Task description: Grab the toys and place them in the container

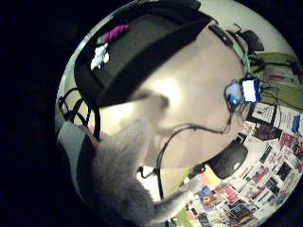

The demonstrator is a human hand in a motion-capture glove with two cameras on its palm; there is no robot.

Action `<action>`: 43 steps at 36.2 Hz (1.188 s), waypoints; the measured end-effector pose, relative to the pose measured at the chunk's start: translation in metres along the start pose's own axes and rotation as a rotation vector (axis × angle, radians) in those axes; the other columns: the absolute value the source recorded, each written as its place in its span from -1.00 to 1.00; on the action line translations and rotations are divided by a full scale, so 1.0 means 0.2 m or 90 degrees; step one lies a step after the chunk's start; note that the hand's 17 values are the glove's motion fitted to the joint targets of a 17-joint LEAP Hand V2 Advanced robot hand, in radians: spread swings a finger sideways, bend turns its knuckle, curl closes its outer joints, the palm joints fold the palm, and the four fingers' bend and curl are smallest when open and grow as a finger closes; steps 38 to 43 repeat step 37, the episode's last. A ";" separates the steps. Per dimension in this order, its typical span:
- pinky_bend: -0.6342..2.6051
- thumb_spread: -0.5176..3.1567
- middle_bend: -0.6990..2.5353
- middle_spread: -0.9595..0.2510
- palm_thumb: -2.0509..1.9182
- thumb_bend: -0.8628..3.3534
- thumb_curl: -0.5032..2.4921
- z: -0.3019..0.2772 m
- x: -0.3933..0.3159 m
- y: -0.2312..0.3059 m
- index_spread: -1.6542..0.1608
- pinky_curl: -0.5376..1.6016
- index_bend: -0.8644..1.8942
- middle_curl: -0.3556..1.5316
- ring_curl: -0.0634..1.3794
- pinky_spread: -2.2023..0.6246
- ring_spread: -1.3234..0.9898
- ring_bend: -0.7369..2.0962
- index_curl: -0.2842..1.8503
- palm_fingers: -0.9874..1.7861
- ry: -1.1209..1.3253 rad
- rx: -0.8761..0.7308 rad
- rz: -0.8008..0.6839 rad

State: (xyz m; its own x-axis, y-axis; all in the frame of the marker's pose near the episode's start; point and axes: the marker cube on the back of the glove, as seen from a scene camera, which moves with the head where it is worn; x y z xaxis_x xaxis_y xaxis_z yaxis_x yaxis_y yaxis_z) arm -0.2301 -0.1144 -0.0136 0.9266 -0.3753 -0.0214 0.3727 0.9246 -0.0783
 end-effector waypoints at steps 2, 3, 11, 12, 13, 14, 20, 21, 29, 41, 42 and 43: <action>-0.09 -0.30 0.15 0.31 0.29 -0.53 -0.16 -0.09 -0.02 -0.12 0.51 -0.02 0.36 0.23 -0.02 0.32 -0.10 0.51 -0.13 0.58 -0.020 0.053 -0.015; -0.09 -0.31 0.16 0.31 0.29 -0.53 -0.15 -0.12 -0.03 -0.18 0.51 -0.02 0.36 0.24 -0.02 0.32 -0.10 0.51 -0.12 0.57 -0.035 0.086 -0.021; 0.00 -0.31 0.16 0.32 0.27 -0.56 -0.13 -0.23 -0.14 -0.59 0.51 0.03 0.26 0.25 -0.01 0.30 -0.10 0.51 -0.07 0.36 -0.142 0.382 -0.049; 0.02 -0.29 0.13 0.30 0.26 -0.56 -0.13 -0.22 -0.14 -0.63 0.52 0.05 0.19 0.25 0.02 0.30 -0.10 0.56 -0.07 0.25 -0.144 0.379 -0.042; 0.02 -0.24 0.12 0.30 0.24 -0.57 -0.15 -0.20 -0.14 -0.67 0.54 0.07 0.12 0.26 0.03 0.30 -0.10 0.56 -0.07 0.14 -0.142 0.363 -0.032; 0.02 -0.20 0.12 0.30 0.21 -0.59 -0.17 -0.17 -0.13 -0.70 0.56 0.07 0.06 0.25 0.03 0.31 -0.10 0.54 -0.07 0.02 -0.137 0.338 -0.020; -0.05 -0.15 -0.24 0.45 0.06 -0.63 -0.28 -0.08 -0.08 -0.75 0.56 0.01 -0.19 0.02 -0.22 0.44 -0.02 0.07 -0.24 -0.73 -0.101 0.228 0.001; -0.07 -0.14 -0.27 0.46 0.04 -0.63 -0.29 -0.07 -0.07 -0.73 0.56 -0.02 -0.21 0.00 -0.27 0.45 -0.02 0.02 -0.27 -0.71 -0.100 0.221 -0.001; -0.19 -0.12 -0.45 0.52 0.02 -0.61 -0.34 -0.15 -0.01 -0.53 0.56 -0.11 -0.30 -0.13 -0.48 0.51 0.03 -0.21 -0.38 -0.57 -0.083 0.213 -0.009; -0.27 -0.10 -0.47 0.54 0.02 -0.61 -0.38 -0.28 0.13 -0.25 0.55 -0.16 -0.26 -0.19 -0.53 0.53 0.05 -0.32 -0.41 -0.45 -0.061 0.239 0.002; -0.27 -0.10 -0.47 0.54 0.02 -0.61 -0.38 -0.28 0.13 -0.25 0.55 -0.16 -0.26 -0.19 -0.53 0.53 0.05 -0.32 -0.41 -0.45 -0.061 0.239 0.002; -0.27 -0.10 -0.47 0.54 0.02 -0.61 -0.38 -0.28 0.13 -0.25 0.55 -0.16 -0.26 -0.19 -0.53 0.53 0.05 -0.32 -0.41 -0.45 -0.061 0.239 0.002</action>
